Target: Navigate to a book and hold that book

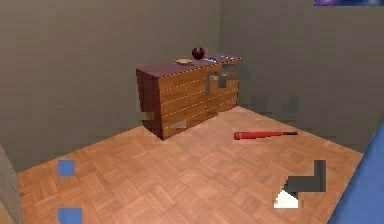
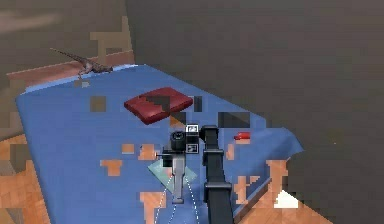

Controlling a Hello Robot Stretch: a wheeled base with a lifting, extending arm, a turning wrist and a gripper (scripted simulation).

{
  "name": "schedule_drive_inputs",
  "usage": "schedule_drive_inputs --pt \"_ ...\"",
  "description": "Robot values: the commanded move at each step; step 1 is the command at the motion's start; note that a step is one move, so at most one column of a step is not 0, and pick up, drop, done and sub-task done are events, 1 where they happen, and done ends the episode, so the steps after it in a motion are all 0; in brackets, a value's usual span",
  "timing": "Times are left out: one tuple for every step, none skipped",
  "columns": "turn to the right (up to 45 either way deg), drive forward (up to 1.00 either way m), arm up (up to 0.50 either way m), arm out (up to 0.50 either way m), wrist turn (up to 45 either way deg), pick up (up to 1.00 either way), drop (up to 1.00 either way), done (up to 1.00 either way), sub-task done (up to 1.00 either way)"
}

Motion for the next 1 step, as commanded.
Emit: schedule_drive_inputs --pt "0.0 0.00 0.00 0.00 45.0 0.00 0.00 0.00 0.00"
